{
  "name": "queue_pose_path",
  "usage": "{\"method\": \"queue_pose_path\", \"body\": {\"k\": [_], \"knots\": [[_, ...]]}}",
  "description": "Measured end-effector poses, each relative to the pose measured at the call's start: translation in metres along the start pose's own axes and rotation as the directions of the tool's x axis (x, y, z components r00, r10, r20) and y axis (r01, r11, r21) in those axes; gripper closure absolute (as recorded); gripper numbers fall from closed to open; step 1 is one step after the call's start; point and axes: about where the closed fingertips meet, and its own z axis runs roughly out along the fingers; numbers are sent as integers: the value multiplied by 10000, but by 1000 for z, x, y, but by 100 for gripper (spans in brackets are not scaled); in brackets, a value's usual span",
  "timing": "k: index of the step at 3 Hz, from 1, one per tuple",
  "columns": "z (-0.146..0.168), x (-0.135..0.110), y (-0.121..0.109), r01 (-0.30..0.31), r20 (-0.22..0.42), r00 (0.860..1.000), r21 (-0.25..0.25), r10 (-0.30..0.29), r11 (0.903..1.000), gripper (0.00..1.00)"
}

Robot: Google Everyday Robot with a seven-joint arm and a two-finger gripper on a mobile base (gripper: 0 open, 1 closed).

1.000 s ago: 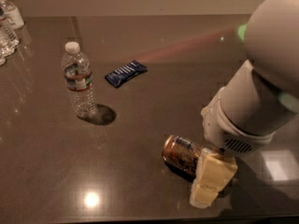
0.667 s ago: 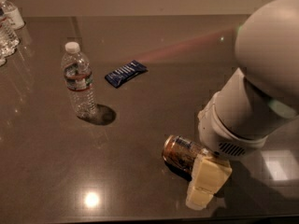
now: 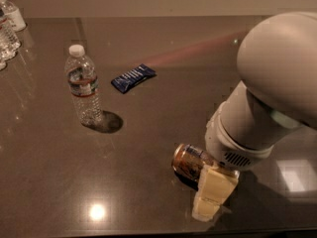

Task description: Pick orange can

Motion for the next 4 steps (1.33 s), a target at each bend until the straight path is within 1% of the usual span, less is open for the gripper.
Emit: {"method": "queue_pose_path", "body": {"k": [1,3,4], "knots": [[4,0,-3,-24,-42,10000,5,24,10000,17],[6,3,-6,-134,-81,9999,-119,133,9998,64],[-12,3,-15,-146,16,9999,80,146,9999,87]]}}
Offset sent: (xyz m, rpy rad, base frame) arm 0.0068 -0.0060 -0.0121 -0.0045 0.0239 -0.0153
